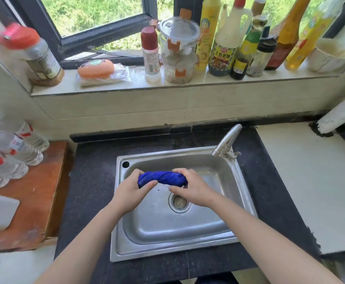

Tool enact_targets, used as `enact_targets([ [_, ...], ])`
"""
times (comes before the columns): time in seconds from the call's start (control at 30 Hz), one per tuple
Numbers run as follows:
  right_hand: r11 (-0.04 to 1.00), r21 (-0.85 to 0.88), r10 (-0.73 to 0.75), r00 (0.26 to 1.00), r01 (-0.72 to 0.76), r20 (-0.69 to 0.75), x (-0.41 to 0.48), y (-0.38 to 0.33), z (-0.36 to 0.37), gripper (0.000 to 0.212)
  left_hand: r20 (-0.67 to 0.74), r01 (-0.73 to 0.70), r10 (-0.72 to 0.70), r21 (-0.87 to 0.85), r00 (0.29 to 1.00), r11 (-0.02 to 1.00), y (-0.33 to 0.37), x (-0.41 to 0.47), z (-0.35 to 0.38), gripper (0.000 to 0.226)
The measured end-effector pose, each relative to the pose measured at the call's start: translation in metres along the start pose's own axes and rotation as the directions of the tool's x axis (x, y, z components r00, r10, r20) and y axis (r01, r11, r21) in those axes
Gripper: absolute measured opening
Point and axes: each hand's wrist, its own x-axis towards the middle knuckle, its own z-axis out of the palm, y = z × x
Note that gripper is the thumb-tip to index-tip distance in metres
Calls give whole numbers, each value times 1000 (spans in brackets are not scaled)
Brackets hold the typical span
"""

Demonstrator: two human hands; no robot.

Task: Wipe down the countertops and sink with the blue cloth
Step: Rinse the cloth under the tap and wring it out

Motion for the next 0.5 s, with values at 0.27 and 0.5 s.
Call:
enact_targets([
  [0.27,995,69,-60,971,77,-230,-17,-19,-10,67,107,-1,63,-501,992,865,36,-12,-32,36],
  [0.5,947,-186,-299,931,262,-210,-31,-39,-14,37,178,-31,193,-652,965,757,60,-28,-43,46],
])
